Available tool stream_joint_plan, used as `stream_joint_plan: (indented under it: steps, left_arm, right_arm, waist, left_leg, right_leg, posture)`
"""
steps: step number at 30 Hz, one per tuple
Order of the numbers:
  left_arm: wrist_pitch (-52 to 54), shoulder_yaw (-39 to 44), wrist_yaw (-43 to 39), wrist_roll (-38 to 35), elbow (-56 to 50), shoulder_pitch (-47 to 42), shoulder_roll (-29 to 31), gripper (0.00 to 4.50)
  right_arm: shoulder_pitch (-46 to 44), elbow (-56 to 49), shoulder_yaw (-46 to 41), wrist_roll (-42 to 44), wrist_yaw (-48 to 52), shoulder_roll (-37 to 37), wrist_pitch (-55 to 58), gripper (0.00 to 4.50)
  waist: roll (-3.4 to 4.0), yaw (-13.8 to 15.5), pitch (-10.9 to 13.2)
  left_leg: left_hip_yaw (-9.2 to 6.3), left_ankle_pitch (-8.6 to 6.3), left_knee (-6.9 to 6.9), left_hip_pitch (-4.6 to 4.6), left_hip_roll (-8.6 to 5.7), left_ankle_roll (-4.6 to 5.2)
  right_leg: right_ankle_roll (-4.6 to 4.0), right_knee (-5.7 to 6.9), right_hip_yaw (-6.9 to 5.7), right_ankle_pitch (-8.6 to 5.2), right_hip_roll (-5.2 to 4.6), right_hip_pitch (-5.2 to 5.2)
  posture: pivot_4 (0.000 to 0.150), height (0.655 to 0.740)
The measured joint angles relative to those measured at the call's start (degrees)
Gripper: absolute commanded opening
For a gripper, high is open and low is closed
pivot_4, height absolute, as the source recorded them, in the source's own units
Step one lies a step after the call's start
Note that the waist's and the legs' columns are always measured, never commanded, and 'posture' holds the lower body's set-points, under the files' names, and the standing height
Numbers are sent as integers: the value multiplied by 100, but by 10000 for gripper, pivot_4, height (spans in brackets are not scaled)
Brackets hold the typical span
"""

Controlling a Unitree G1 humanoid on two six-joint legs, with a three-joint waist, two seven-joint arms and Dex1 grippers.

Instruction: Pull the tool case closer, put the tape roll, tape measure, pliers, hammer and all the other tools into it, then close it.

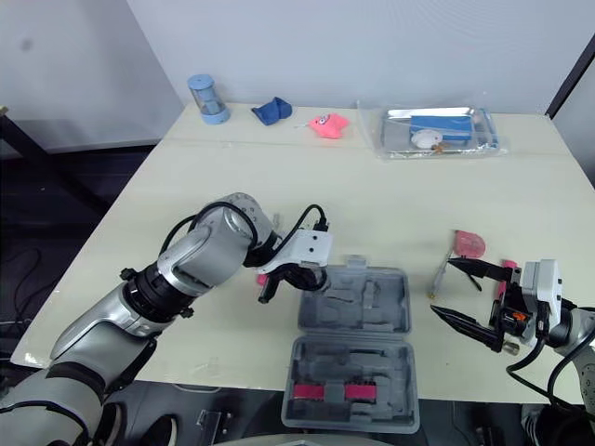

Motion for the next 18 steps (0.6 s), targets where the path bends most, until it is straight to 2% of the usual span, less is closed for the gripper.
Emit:
stream_joint_plan:
  steps: [6,13,18]
  left_arm:
    - [-46,-274,217,-80,543,-8,-75,611]
    - [-487,-498,452,-14,1514,-417,-462,611]
    - [-604,-500,443,-13,1639,-540,-500,611]
  right_arm:
    - [53,-9,-69,0,2,-25,1,45000]
    - [43,-21,-104,-1,11,-31,1,45000]
    - [43,-23,-106,-1,10,-32,1,45000]
  waist:
    - [0,0,0]
    - [0,4,0]
    - [0,-9,0]
  left_leg:
    - [0,0,0,-1,0,-1]
    - [-1,1,5,-6,-1,-2]
    - [0,2,5,-4,-1,-4]
  right_leg:
    - [0,0,0,0,1,-1]
    - [1,-2,-2,0,2,-1]
    - [1,-2,0,0,1,-1]
  posture:
    - [1500,7400]
    - [1500,7400]
    - [1500,7400]
